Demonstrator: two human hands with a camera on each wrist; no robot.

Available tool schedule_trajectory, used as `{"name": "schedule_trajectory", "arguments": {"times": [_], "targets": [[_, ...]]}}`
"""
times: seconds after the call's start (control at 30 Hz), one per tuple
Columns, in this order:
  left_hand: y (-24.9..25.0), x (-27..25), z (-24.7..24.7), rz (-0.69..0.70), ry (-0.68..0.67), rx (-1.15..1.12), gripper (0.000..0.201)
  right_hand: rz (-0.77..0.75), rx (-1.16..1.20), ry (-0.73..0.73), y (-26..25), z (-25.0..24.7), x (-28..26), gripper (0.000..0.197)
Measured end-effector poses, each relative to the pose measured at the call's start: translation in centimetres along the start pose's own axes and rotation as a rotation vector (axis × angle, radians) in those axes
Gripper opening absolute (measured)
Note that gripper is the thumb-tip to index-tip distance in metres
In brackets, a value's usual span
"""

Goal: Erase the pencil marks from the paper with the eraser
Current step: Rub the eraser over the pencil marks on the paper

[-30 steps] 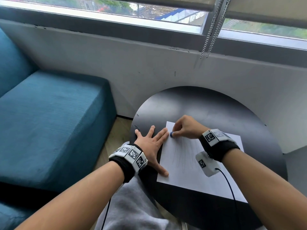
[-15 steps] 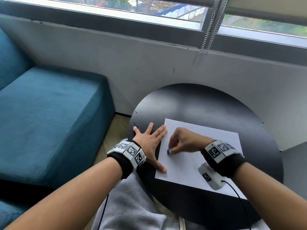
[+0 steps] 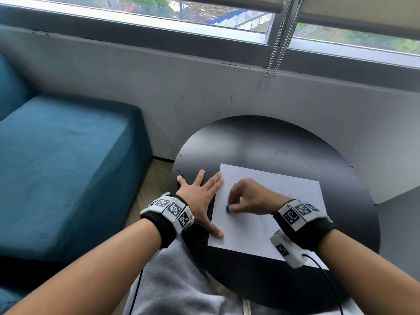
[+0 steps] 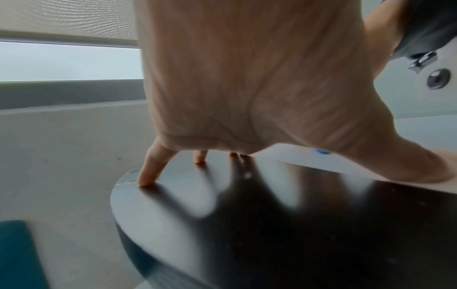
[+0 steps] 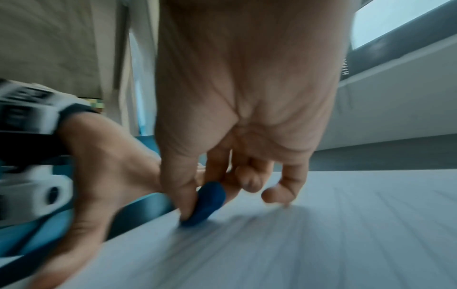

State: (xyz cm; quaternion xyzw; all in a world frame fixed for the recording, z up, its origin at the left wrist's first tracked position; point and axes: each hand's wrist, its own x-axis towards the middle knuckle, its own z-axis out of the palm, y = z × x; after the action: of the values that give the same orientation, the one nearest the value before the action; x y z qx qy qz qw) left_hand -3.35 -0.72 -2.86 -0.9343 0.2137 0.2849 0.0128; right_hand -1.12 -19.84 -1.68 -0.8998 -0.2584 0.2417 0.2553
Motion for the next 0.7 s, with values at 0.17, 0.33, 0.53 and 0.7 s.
{"name": "schedule_trajectory", "arguments": {"times": [0.17, 0.33, 0.53, 0.7], "targets": [[0.1, 0.0, 0.0, -0.002, -0.010, 0.000, 0.147, -0.012, 0.004, -0.120, -0.2, 0.5, -0.7, 0.008], [0.1, 0.0, -0.1, -0.005, -0.014, 0.010, 0.148, 0.021, 0.029, -0.009, 0.4, 0.3, -0.4, 0.010], [0.1, 0.0, -0.1, -0.008, -0.024, 0.006, 0.148, 0.013, 0.039, -0.130, -0.2, 0.9, -1.3, 0.008], [0.1, 0.0, 0.0, -0.003, -0.012, 0.002, 0.147, 0.073, 0.042, 0.127, 1.2, 0.0, 0.2, 0.006]]}}
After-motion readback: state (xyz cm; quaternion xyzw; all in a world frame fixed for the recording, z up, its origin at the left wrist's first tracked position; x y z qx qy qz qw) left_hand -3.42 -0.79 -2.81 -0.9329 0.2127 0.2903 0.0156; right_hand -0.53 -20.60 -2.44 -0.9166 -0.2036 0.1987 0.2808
